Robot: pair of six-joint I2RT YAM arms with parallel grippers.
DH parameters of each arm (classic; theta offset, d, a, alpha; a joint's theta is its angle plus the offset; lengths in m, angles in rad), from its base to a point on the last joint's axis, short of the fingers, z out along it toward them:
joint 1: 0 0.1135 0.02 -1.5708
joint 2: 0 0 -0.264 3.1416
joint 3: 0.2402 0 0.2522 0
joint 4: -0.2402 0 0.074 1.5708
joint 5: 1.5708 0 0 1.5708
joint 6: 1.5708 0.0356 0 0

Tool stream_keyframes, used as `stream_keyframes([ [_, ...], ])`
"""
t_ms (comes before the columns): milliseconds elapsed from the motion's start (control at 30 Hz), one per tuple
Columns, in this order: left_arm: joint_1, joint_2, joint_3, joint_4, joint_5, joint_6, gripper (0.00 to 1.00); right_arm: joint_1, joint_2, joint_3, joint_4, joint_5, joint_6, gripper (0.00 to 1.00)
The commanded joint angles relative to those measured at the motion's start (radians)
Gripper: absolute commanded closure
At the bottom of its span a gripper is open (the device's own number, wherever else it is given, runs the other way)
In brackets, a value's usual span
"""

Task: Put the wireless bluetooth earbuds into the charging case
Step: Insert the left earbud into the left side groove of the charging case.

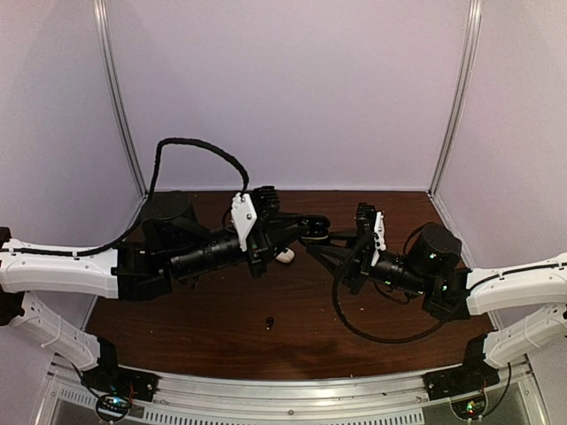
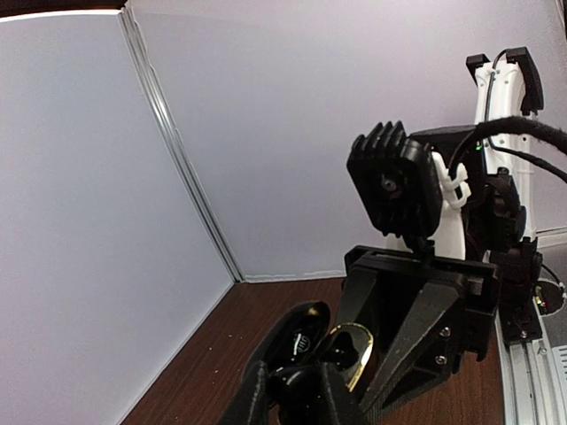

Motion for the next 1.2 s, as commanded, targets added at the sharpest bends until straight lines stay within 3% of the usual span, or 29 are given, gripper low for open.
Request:
stream_keyframes([
  [0,-0.005,0.01,0.002,-0.069,-0.034,-0.015,0.8,0.006,-0.021,0.014,0.089,0.004,0.005,1.0],
  [267,-0.004,0.008,0.001,-0.075,-0.039,-0.014,0.76,0.006,-0.021,0.014,0.087,0.009,0.008,1.0],
  [533,-0.004,-0.011,-0.009,-0.076,-0.033,-0.022,0.62,0.004,-0.017,0.004,0.08,0.015,0.017,1.0],
  [833,0.003,-0.14,-0.092,-0.073,-0.011,-0.059,0.46,-0.009,-0.054,-0.006,-0.007,-0.037,0.008,1.0],
  [1167,0.043,-0.188,-0.015,-0.266,0.178,-0.075,0.38,-0.017,-0.064,0.031,-0.136,-0.196,-0.02,1.0],
])
